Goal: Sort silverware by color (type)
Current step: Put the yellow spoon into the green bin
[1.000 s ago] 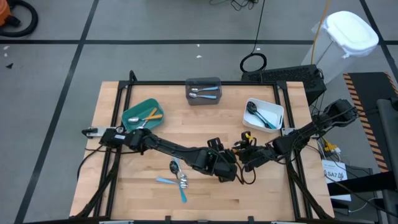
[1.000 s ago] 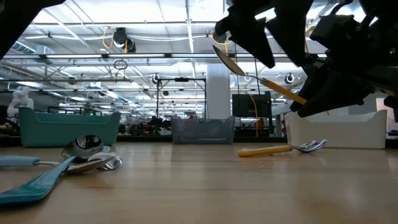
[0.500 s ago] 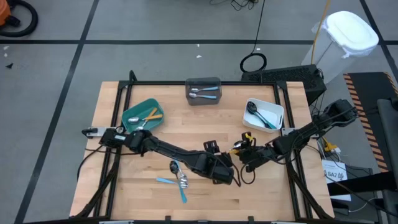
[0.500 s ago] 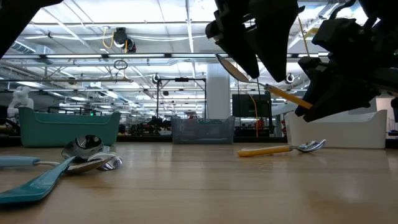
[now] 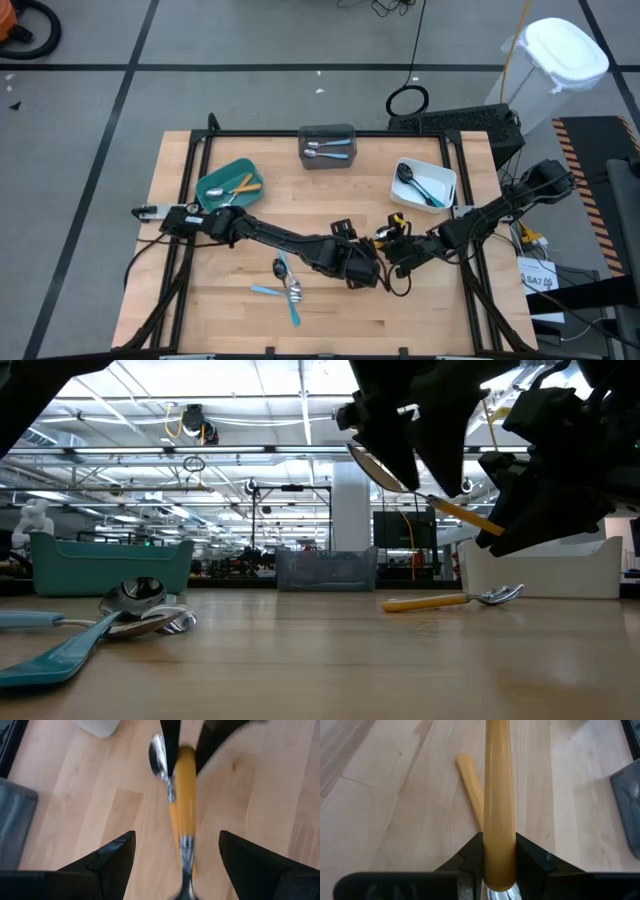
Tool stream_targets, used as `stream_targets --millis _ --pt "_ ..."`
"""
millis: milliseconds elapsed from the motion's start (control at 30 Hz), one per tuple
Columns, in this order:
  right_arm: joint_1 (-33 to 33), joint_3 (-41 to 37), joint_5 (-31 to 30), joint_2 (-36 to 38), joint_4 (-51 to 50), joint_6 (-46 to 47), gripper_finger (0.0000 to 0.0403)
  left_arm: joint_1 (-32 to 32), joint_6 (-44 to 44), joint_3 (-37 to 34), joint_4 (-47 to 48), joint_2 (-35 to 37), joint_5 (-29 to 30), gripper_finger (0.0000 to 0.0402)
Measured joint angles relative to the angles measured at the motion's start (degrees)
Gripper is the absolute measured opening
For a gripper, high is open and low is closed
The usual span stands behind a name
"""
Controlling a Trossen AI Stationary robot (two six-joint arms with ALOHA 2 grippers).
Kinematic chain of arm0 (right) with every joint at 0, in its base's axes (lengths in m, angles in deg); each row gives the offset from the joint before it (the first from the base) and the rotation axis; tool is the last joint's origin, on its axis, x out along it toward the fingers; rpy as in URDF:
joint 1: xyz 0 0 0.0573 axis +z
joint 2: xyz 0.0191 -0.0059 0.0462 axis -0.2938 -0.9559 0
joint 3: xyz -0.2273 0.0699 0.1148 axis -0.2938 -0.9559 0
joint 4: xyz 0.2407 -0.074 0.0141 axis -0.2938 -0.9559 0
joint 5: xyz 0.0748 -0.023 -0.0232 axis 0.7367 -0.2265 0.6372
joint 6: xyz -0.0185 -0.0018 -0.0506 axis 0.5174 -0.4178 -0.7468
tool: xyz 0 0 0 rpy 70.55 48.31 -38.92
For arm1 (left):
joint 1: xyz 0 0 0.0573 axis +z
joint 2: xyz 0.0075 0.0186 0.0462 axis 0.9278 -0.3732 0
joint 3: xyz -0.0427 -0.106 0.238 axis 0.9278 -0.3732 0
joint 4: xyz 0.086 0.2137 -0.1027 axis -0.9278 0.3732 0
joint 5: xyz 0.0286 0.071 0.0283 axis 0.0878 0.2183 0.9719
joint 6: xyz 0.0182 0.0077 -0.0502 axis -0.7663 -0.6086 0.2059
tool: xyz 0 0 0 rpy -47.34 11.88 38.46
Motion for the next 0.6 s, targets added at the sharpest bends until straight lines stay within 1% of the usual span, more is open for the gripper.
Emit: stream_targets --millis 133,233,600 --pt "-0.02 0.00 0.00 0.01 0.02 0.00 0.0075 0.71 -0.85 0.00 -2.35 0.00 -0.47 0.0284" --pt "0.00 0.00 0.00 0.01 0.00 0.00 0.0075 1.26 -0.76 0.00 -3.03 0.00 -3.95 0.0278" --pt "-0.01 0.00 0.00 0.01 -0.03 0.08 0.0075 1.77 -0.80 0.00 -3.03 -1.73 -4.63 0.0203"
